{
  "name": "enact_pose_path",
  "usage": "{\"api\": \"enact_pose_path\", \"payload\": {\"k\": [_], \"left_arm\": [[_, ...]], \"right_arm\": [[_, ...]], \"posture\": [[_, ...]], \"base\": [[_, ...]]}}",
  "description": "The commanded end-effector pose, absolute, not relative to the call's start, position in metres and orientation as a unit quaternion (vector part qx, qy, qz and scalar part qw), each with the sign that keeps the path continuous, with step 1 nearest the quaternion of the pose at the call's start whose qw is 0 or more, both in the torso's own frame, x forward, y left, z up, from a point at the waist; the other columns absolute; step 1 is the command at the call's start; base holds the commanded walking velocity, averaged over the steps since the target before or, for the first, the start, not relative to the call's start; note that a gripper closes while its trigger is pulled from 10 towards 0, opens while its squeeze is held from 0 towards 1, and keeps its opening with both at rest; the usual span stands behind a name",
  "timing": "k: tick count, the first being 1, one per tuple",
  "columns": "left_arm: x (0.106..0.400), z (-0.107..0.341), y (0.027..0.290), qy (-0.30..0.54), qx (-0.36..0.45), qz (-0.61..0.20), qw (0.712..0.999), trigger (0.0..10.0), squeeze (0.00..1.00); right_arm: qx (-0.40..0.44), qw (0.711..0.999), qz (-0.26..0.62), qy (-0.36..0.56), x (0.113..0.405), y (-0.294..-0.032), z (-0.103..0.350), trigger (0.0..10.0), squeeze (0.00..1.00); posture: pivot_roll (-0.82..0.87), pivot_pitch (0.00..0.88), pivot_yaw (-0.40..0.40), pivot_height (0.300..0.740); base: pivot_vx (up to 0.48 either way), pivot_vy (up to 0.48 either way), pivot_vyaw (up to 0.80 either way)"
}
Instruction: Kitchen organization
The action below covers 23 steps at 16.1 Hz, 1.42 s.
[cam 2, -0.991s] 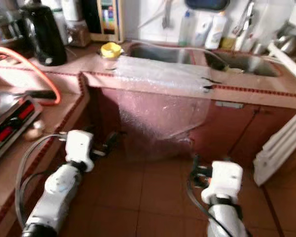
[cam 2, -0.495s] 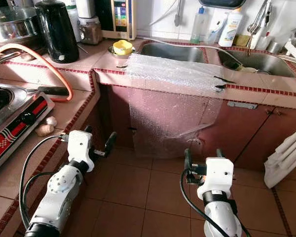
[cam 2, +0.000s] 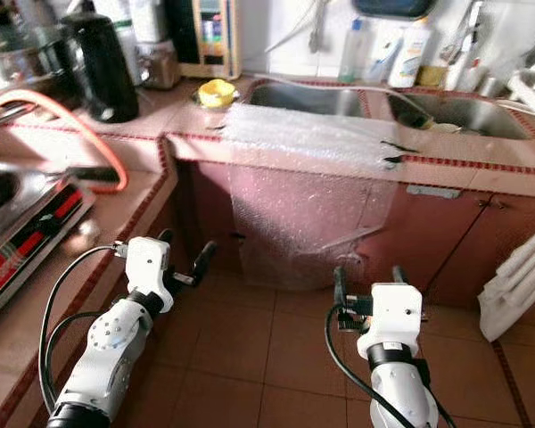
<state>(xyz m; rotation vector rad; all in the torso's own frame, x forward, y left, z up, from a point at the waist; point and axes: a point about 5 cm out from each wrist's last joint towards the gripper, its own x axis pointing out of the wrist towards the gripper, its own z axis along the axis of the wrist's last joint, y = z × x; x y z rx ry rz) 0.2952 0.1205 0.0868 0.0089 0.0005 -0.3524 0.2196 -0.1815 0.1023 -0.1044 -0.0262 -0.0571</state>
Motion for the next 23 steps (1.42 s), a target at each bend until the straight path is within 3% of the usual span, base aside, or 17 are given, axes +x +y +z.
{"api": "enact_pose_path", "payload": {"k": [1, 23], "left_arm": [[0.296, 0.086, 0.115, 0.007, 0.003, -0.187, 0.982, 10.0, 0.0], [0.292, 0.078, 0.098, 0.024, 0.005, -0.23, 0.973, 10.0, 0.0]], "right_arm": [[-0.056, 0.998, -0.026, -0.022, 0.221, -0.181, 0.106, 10.0, 0.0], [-0.059, 0.998, -0.013, -0.022, 0.224, -0.175, 0.106, 10.0, 0.0]], "posture": [[0.04, 0.0, 0.006, 0.74], [0.02, 0.0, 0.014, 0.74]], "base": [[0.255, 0.0, 0.0], [0.245, 0.0, -0.03]]}}
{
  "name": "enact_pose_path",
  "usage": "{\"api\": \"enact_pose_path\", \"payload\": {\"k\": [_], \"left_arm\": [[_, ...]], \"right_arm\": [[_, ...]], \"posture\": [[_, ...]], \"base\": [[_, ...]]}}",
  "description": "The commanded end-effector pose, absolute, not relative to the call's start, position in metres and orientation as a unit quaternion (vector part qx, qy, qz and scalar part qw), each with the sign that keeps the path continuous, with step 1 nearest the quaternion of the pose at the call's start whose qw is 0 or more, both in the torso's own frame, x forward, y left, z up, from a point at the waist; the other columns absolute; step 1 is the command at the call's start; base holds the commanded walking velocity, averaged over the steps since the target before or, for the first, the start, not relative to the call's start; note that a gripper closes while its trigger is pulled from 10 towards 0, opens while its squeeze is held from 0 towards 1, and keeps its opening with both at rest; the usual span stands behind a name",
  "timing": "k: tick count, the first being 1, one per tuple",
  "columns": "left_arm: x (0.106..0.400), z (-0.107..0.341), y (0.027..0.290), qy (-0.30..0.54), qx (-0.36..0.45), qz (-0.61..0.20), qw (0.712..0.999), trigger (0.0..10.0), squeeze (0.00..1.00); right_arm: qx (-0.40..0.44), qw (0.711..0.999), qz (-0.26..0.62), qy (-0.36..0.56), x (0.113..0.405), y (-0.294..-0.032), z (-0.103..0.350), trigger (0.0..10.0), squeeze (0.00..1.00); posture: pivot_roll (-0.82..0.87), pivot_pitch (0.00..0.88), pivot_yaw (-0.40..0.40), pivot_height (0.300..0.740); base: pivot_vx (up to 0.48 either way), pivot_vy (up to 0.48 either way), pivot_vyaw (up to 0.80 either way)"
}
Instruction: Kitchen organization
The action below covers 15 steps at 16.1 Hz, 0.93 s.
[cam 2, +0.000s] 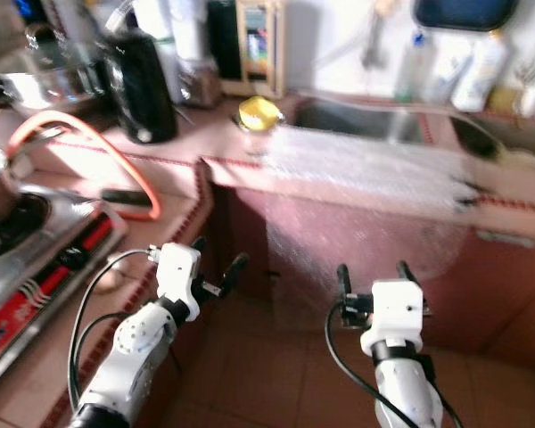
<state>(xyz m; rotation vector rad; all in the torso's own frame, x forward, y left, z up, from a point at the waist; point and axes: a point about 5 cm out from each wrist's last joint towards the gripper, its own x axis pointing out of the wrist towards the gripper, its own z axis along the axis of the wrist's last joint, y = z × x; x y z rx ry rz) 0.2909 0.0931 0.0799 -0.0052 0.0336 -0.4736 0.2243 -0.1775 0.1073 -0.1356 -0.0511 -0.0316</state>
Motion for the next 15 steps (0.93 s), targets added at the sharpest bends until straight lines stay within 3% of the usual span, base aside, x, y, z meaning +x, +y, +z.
{"api": "enact_pose_path", "payload": {"k": [1, 3, 6, 15], "left_arm": [[0.2917, 0.0776, 0.0976, 0.026, 0.002, -0.233, 0.972, 10.0, 0.0], [0.2906, 0.0738, 0.0987, 0.039, 0.004, -0.227, 0.973, 10.0, 0.0], [0.292, 0.0739, 0.1013, 0.035, 0.018, -0.224, 0.974, 10.0, 0.0], [0.2903, 0.0714, 0.1014, 0.039, 0.024, -0.23, 0.972, 10.0, 0.0]], "right_arm": [[-0.059, 0.998, -0.013, -0.022, 0.2243, -0.1748, 0.1063, 10.0, 0.0], [-0.059, 0.998, -0.011, -0.02, 0.2244, -0.1741, 0.1054, 10.0, 0.0], [-0.064, 0.998, -0.002, -0.024, 0.2249, -0.1726, 0.1061, 10.0, 0.0], [-0.068, 0.997, -0.002, -0.024, 0.2249, -0.1717, 0.1055, 10.0, 0.0]], "posture": [[0.02, 0.0, 0.013, 0.74], [0.02, 0.0, 0.012, 0.74], [0.02, 0.0, 0.013, 0.74], [0.02, 0.0, 0.017, 0.74]], "base": [[0.0, 0.0, -0.73], [0.0, 0.0, -0.75], [0.0, 0.0, 0.0], [0.0, -0.466, 0.0]]}}
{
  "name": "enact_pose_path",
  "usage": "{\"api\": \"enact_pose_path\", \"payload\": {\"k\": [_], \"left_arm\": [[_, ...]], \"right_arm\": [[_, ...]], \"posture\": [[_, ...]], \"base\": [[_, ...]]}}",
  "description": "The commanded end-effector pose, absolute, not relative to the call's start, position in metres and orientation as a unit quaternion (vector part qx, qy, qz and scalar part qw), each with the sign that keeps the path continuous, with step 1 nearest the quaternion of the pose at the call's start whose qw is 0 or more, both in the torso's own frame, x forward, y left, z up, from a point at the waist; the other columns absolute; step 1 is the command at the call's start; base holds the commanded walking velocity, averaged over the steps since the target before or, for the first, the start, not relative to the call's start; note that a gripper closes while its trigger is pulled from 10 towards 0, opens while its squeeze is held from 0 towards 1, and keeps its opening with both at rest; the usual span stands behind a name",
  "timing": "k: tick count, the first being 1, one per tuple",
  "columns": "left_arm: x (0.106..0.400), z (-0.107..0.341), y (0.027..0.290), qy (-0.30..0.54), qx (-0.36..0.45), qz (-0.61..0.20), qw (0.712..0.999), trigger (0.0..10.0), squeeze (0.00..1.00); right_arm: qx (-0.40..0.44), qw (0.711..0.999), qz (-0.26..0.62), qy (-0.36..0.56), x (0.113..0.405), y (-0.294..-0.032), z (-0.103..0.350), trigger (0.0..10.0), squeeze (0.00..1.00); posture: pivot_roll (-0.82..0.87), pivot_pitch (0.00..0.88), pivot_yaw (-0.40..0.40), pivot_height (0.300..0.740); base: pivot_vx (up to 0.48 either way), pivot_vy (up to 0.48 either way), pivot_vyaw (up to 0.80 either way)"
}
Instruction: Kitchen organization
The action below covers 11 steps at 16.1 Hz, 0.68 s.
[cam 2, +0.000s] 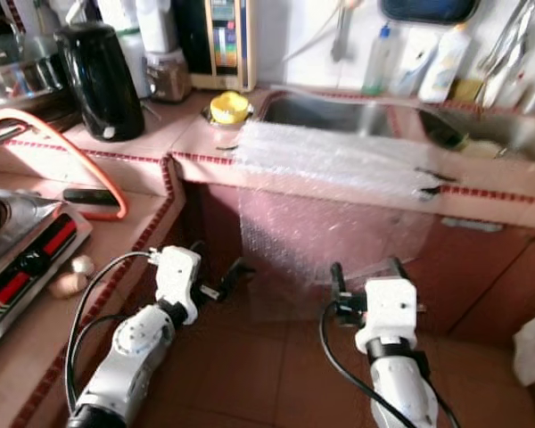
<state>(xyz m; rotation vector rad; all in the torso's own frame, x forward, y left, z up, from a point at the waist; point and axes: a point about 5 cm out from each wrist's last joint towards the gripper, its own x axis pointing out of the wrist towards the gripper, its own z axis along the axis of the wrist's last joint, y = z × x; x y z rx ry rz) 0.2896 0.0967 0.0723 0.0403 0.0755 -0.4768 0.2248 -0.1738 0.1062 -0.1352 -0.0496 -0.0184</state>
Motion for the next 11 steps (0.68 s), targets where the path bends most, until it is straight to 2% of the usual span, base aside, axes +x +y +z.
{"api": "enact_pose_path", "payload": {"k": [1, 10, 11], "left_arm": [[0.2904, 0.0714, 0.1011, 0.04, 0.023, -0.23, 0.972, 10.0, 0.0], [0.2899, 0.0699, 0.1023, 0.043, 0.035, -0.236, 0.97, 10.0, 0.0], [0.291, 0.0691, 0.1058, 0.05, 0.03, -0.235, 0.97, 10.0, 0.0]], "right_arm": [[-0.067, 0.997, -0.003, -0.024, 0.2248, -0.1717, 0.1053, 10.0, 0.0], [-0.074, 0.997, 0.005, -0.029, 0.2254, -0.1698, 0.1081, 10.0, 0.0], [-0.077, 0.996, 0.012, -0.032, 0.2271, -0.1702, 0.11, 10.0, 0.0]], "posture": [[0.02, 0.0, 0.017, 0.74], [0.02, 0.0, 0.013, 0.74], [0.02, 0.0, 0.008, 0.74]], "base": [[0.0, -0.48, 0.0], [0.0, -0.48, 0.0], [0.0, 0.0, 0.0]]}}
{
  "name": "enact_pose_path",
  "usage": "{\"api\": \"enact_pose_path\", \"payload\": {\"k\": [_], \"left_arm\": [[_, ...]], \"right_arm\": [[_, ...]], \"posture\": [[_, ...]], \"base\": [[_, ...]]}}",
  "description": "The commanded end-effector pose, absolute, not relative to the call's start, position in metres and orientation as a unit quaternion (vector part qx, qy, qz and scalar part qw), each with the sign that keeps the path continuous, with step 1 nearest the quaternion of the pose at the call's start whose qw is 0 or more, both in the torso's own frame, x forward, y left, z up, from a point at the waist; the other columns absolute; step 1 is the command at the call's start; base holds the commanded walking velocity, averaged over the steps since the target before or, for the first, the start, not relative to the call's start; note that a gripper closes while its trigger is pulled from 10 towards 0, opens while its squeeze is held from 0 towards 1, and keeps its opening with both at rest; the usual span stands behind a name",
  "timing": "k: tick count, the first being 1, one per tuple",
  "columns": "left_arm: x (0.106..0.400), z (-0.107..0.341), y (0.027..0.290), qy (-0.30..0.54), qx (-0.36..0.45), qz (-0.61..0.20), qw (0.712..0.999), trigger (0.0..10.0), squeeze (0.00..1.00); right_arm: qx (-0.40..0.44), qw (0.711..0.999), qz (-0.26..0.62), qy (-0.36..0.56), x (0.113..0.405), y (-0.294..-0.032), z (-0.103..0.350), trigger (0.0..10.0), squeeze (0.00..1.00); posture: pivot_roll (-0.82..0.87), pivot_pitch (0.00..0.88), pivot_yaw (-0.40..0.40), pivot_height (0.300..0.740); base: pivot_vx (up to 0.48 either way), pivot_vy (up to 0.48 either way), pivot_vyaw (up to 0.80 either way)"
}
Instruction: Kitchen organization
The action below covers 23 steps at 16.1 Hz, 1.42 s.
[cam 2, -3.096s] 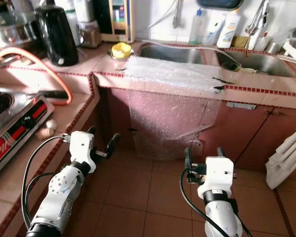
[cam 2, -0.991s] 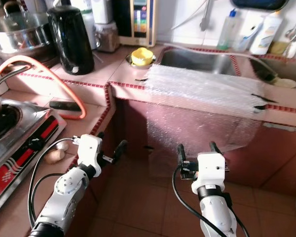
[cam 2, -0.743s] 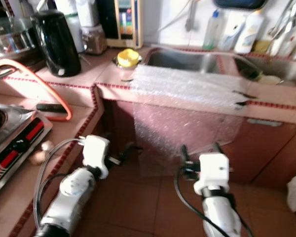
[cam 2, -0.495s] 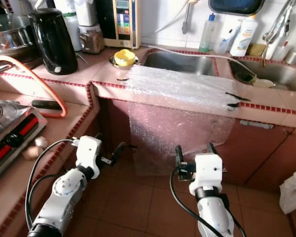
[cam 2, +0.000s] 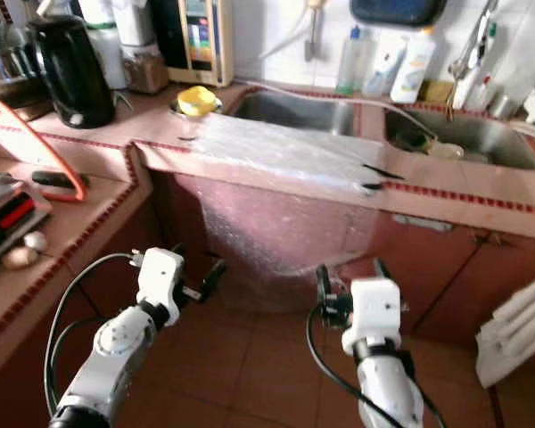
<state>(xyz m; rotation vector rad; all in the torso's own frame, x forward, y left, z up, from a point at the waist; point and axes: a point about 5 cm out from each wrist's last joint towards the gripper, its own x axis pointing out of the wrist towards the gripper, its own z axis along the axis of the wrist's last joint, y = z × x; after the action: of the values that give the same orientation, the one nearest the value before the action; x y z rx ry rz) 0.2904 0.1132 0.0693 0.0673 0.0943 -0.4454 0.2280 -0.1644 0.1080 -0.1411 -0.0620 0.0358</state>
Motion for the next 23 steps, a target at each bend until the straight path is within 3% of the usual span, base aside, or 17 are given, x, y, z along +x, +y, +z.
{"api": "enact_pose_path", "payload": {"k": [1, 9, 12, 14, 18, 23], "left_arm": [[0.292, 0.07, 0.109, 0.048, 0.04, -0.242, 0.968, 10.0, 0.0], [0.317, 0.092, 0.146, 0.001, 0.121, -0.165, 0.979, 10.0, 0.0], [0.314, 0.084, 0.172, 0.011, 0.148, -0.097, 0.984, 10.0, 0.0], [0.306, 0.073, 0.185, 0.03, 0.113, -0.048, 0.992, 10.0, 0.0], [0.306, 0.083, 0.182, 0.005, 0.062, -0.045, 0.997, 10.0, 0.0], [0.312, 0.091, 0.166, -0.006, 0.028, -0.095, 0.995, 10.0, 0.0]], "right_arm": [[-0.083, 0.996, 0.019, -0.035, 0.228, -0.17, 0.112, 10.0, 0.0], [-0.131, 0.99, 0.014, -0.048, 0.232, -0.204, 0.14, 10.0, 0.0], [-0.14, 0.988, 0.034, -0.048, 0.224, -0.195, 0.135, 10.0, 0.0], [-0.134, 0.989, 0.024, -0.057, 0.22, -0.186, 0.132, 10.0, 0.0], [-0.114, 0.991, -0.015, -0.063, 0.217, -0.179, 0.13, 10.0, 0.0], [-0.107, 0.989, -0.084, -0.06, 0.213, -0.197, 0.131, 10.0, 0.0]], "posture": [[0.03, 0.0, 0.004, 0.74], [0.04, 0.0, -0.002, 0.74], [0.05, 0.0, 0.008, 0.74], [0.07, 0.0, 0.001, 0.74], [0.08, 0.0, -0.007, 0.74], [0.05, 0.0, 0.001, 0.74]], "base": [[0.0, 0.0, 0.0], [0.0, 0.0, 0.0], [0.0, 0.0, 0.0], [0.0, 0.0, 0.0], [0.0, 0.0, 0.0], [0.0, 0.0, -0.13]]}}
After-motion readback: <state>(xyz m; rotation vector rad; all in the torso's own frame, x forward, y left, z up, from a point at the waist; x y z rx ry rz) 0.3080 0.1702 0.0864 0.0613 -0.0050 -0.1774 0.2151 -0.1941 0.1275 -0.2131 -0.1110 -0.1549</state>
